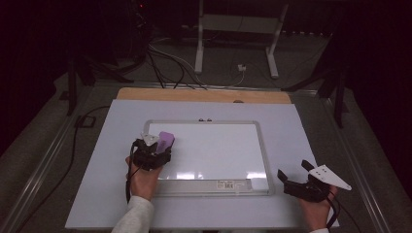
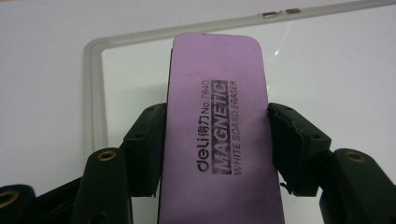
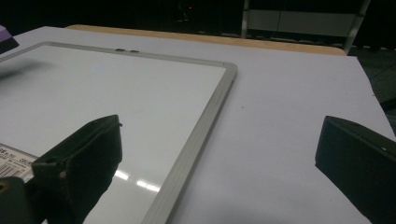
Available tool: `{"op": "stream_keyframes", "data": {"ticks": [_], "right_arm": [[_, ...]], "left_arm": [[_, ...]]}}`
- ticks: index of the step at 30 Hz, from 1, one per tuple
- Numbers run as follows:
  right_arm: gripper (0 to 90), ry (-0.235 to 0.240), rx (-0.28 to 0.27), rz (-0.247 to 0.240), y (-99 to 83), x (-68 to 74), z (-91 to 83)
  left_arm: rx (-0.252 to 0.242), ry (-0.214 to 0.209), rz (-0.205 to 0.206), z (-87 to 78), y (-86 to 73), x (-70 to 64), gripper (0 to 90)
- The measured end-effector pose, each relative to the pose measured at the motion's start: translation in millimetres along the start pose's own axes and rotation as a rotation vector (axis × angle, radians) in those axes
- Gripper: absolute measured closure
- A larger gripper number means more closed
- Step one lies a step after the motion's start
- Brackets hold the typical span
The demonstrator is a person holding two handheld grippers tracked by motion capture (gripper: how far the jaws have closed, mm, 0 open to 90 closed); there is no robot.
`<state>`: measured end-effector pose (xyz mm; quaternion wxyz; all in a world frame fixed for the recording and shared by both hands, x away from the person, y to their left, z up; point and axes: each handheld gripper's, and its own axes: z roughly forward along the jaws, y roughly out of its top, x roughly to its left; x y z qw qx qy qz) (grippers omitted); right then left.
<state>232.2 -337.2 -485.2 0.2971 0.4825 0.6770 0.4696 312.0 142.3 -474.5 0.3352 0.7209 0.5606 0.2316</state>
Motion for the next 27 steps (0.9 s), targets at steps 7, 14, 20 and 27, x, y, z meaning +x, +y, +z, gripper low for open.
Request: {"op": "stream_keyframes", "data": {"ticks": [7,14,20,27], "right_arm": [[1.1,0.001,0.002,-0.003,-0.1,0.7,0.5],[1.0,0.003,0.003,-0.004,-0.2,1.5,1.0],[1.1,0.005,0.004,-0.006,-0.2,1.9,1.3],[1.0,0.004,0.004,-0.004,-0.2,1.8,1.0]], "left_arm": [[0.011,0.012,-0.021,-4.7,-10.2,10.5,41.9],[0.022,0.019,-0.034,-9.8,-20.5,15.2,41.9],[0.044,0.022,-0.039,-12.0,-31.4,16.6,41.8],[0.078,0.023,-0.023,-5.8,-37.8,14.2,41.8]]}}
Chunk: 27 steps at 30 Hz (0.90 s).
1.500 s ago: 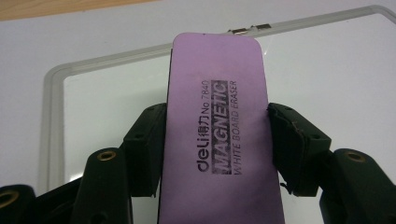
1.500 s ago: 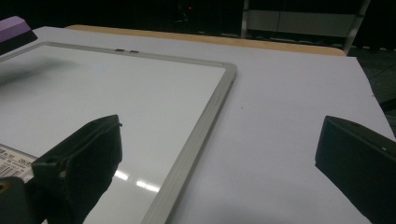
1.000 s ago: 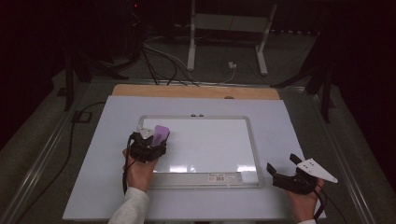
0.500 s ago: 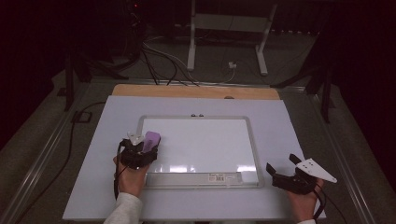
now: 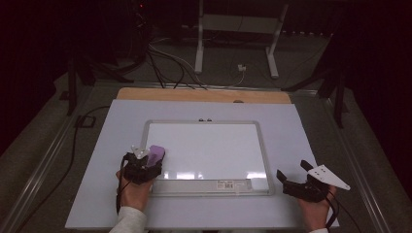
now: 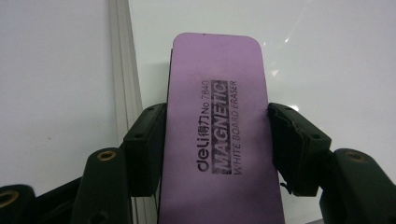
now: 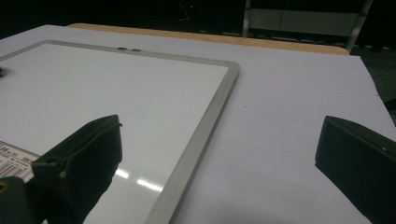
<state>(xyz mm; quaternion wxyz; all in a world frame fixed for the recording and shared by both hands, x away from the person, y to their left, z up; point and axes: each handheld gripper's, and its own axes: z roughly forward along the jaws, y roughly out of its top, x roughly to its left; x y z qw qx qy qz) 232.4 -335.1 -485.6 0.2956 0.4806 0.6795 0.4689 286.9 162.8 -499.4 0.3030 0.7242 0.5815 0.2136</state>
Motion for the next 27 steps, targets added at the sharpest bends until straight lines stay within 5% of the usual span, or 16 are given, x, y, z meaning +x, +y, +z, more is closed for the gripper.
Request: {"op": "stream_keyframes", "data": {"ticks": [6,10,12,14,27], "right_arm": [[1.0,0.0,0.001,0.0,-0.1,-0.3,0.1],[1.1,0.0,0.001,0.0,-0.2,-0.1,0.1],[1.1,0.0,0.001,0.0,-0.3,0.0,0.3],[1.1,0.0,0.003,0.0,-0.3,0.3,0.5],[1.0,0.0,0.0,-0.001,-0.1,0.1,-0.1]], "left_arm": [[-0.051,-0.018,0.009,-3.7,0.7,0.8,29.1],[-0.102,-0.033,0.079,-12.1,1.8,-2.1,28.4],[-0.089,-0.065,0.121,-12.6,1.0,-4.0,33.5],[-0.068,-0.051,0.146,-10.0,-0.9,-6.0,34.5],[-0.061,-0.034,0.105,-8.8,0.9,4.5,34.1]]}}
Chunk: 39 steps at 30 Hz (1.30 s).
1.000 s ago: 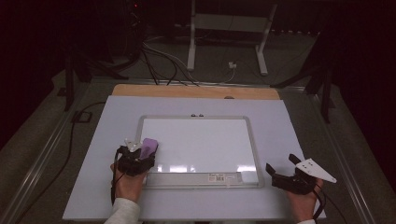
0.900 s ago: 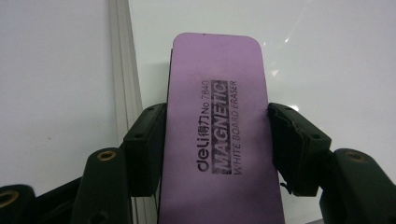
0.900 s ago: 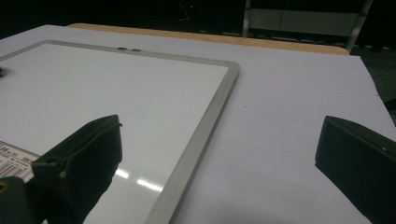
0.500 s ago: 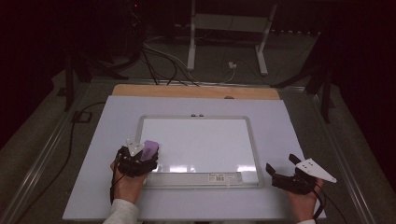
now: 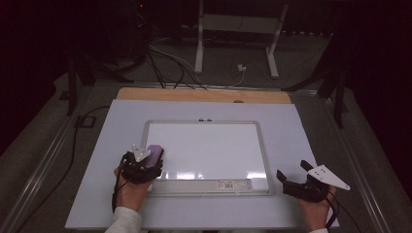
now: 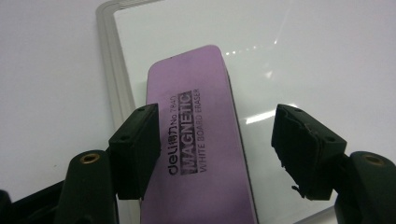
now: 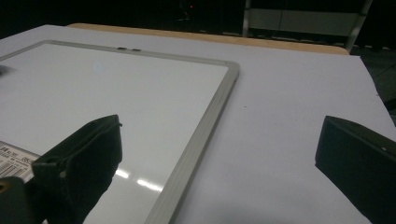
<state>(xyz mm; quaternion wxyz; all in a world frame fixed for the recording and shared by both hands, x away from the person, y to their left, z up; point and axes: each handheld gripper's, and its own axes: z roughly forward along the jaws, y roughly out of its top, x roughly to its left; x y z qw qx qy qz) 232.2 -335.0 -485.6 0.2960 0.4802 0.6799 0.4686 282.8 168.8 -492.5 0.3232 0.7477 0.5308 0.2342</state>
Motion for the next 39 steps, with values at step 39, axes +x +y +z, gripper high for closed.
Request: {"op": "stream_keyframes", "data": {"ticks": [39], "right_arm": [[1.1,0.001,0.002,-0.003,0.2,1.2,0.8]], "left_arm": [[0.056,0.02,-0.11,-37.4,-37.1,-4.5,61.1]]}}
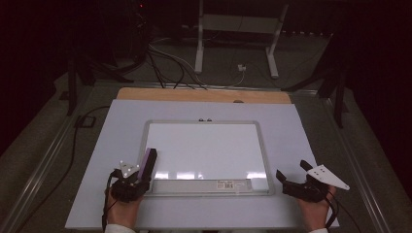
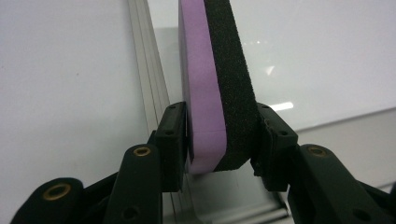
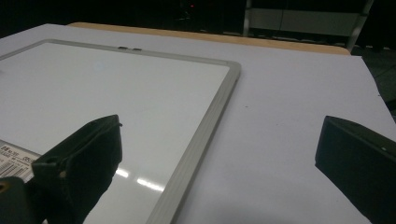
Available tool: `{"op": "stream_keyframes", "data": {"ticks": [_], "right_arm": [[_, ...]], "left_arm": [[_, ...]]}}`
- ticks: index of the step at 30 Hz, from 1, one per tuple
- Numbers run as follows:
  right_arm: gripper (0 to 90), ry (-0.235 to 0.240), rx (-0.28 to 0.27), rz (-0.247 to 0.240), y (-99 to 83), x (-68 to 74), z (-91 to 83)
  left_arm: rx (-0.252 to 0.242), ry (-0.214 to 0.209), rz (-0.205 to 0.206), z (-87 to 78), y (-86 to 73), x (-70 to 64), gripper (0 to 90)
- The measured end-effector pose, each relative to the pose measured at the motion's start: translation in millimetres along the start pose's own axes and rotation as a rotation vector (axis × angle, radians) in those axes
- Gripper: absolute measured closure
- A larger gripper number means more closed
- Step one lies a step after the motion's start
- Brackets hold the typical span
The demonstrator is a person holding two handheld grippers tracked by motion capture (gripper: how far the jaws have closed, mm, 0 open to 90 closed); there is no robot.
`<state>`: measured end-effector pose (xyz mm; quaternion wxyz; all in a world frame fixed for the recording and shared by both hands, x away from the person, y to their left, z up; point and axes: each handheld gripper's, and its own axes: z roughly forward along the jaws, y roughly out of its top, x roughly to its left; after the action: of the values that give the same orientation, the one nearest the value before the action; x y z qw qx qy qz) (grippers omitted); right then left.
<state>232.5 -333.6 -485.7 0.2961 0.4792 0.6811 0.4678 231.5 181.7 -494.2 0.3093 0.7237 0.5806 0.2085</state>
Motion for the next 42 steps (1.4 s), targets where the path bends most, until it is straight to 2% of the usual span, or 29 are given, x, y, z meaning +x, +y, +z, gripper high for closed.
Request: {"op": "stream_keyframes", "data": {"ticks": [7,12,14,19,23,28,32,34,38,42], "right_arm": [[1.1,-0.002,0.001,0.0,0.2,0.5,-0.4],[1.1,0.001,0.003,-0.002,-0.1,0.9,0.1],[1.1,0.001,0.003,-0.002,-0.2,0.9,0.3],[1.1,0.001,0.002,-0.001,-0.3,0.8,0.4],[1.0,0.002,0.002,-0.002,-0.4,0.9,0.4],[1.0,0.003,0.001,-0.001,-0.5,0.4,0.3],[1.0,0.004,0.0,0.0,-0.5,0.7,0.1],[1.0,0.004,-0.001,-0.001,-0.5,0.6,0.2],[1.0,0.01,-0.006,0.001,-0.2,1.0,-0.2],[1.0,0.014,-0.015,-0.004,0.1,1.0,-0.6]], "left_arm": [[0.006,-0.006,-0.002,-6.8,-6.7,-4.3,61.1],[0.002,-0.026,-0.009,-9.1,-8.6,-4.4,60.4],[-0.034,-0.044,-0.019,-9.8,-6.8,-2.4,53.9],[-0.163,-0.075,0.014,-17.1,5.6,4.1,35.9],[-0.251,-0.091,0.027,-23.2,16.8,14.1,26.9],[-0.336,-0.121,0.051,-28.2,26.0,27.3,17.6],[-0.378,-0.135,0.064,-29.3,27.8,39.6,14.9],[-0.389,-0.139,0.07,-29.1,27.5,45.1,10.6],[-0.403,-0.136,0.07,-29.0,25.4,56.1,2.0],[-0.42,-0.12,0.07,-29.4,21.9,63.1,0.9]]}}
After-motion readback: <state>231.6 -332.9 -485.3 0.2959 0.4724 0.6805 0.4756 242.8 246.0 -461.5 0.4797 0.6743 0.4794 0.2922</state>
